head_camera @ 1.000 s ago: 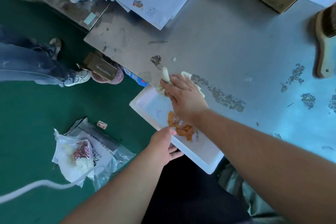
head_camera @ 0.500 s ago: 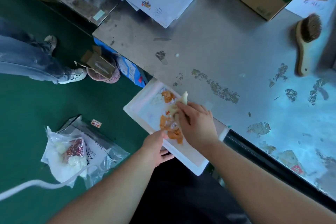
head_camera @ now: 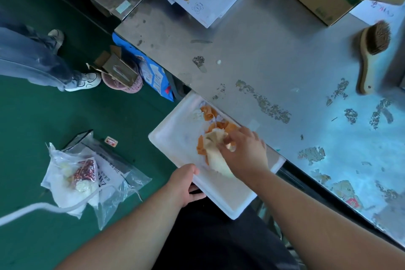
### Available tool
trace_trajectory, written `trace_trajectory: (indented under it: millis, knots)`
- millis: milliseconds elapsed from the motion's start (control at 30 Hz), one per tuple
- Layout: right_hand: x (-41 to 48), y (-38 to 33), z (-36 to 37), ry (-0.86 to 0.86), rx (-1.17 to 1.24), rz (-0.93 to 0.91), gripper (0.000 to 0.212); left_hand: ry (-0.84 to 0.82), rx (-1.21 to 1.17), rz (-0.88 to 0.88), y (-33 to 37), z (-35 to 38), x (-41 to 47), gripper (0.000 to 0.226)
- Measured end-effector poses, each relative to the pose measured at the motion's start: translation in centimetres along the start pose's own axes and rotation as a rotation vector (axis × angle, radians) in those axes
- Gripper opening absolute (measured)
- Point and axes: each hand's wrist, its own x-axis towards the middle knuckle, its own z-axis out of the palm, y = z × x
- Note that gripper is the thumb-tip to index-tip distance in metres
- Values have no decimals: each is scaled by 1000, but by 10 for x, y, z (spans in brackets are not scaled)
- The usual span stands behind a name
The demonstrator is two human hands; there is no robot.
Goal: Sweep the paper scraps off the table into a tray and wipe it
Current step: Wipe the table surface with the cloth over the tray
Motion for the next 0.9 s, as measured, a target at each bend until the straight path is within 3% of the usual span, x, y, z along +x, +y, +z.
trace_trajectory:
  millis: [133, 400, 633, 767, 900]
  knots:
    - [-6, 0, 2, 20, -21, -61, 13, 2, 1, -11, -1, 0, 7, 14]
    - [-17, 14, 19, -204, -287, -170, 19, 65, -23, -35, -7, -12, 46, 16]
    - [-18, 9, 52, -168, -39, 149, 15, 121, 38, -69, -16, -21, 107, 29]
    - [-14, 18, 76, -95, -26, 137, 15, 198, 27, -117, -28, -24, 166, 37]
    - [4, 44, 99, -146, -22, 133, 13, 291, 16, -127, -33, -14, 223, 43]
